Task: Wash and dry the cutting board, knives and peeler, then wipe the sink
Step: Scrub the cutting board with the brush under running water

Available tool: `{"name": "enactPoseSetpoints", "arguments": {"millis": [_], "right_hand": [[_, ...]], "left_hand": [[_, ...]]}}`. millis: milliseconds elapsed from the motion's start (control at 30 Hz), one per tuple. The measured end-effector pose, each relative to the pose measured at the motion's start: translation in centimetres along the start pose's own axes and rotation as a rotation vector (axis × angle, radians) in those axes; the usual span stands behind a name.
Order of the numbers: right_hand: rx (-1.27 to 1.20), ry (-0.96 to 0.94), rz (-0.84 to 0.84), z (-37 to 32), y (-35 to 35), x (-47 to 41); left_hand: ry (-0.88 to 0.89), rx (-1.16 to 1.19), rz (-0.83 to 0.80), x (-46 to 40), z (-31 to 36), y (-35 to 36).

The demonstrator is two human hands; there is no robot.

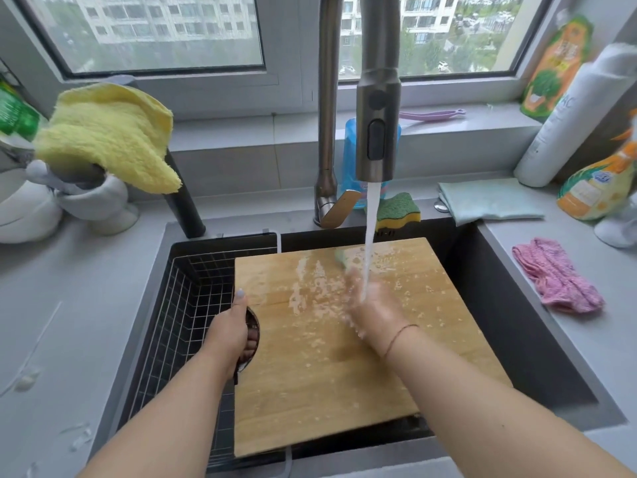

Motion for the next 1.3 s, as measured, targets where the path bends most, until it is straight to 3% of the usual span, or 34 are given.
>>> {"name": "enactPoseSetpoints", "arguments": {"millis": [167, 367, 533, 667, 733, 900, 1033, 1133, 1300], "right_hand": [[0.374, 0.138, 0.122, 5.7, -3.3, -0.4], [0.237, 0.061, 0.003, 1.3, 2.5, 4.4], [0.299, -0.228, -0.13, -6.4, 6.3, 6.3], [0.446, -0.348, -0.134, -5.9, 5.7, 6.1], [0.467, -0.29, -0.104, -2.9, 4.4, 5.4], [0.444, 0.057, 0.007, 6.3, -0.7, 2.9], [0.529, 0.169, 0.014, 8.1, -1.0, 3.3], [0.566, 0.075, -0.039, 5.0, 1.2, 5.8], [0.593, -0.264, -0.148, -2.4, 5.9, 8.5]], "left_hand": [[0.002, -0.005, -0.024, -0.6, 0.0, -0.1], [0.015, -0.011, -0.021, -0.2, 0.3, 0.0], [0.046, -0.02, -0.011, 0.3, 0.8, 0.3], [0.022, 0.009, -0.028, 0.4, 0.6, 0.4], [0.015, 0.015, -0.029, 0.4, 0.5, 0.4], [0.048, 0.004, -0.026, 0.7, 1.0, 0.5], [0.067, -0.019, -0.012, 0.6, 1.2, 0.4], [0.058, -0.014, -0.015, 0.7, 1.1, 0.4], [0.049, 0.001, -0.019, 0.4, 0.8, 0.4]]}}
Point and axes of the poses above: each hand's wrist, its own x-axis away from the middle knuckle, its own y-axis out of the palm, z = x × y, the point moved 7 cm from there along -x, towards the middle knuckle, and after that the axes turned 13 degrees about x, right-handed, at the moved point
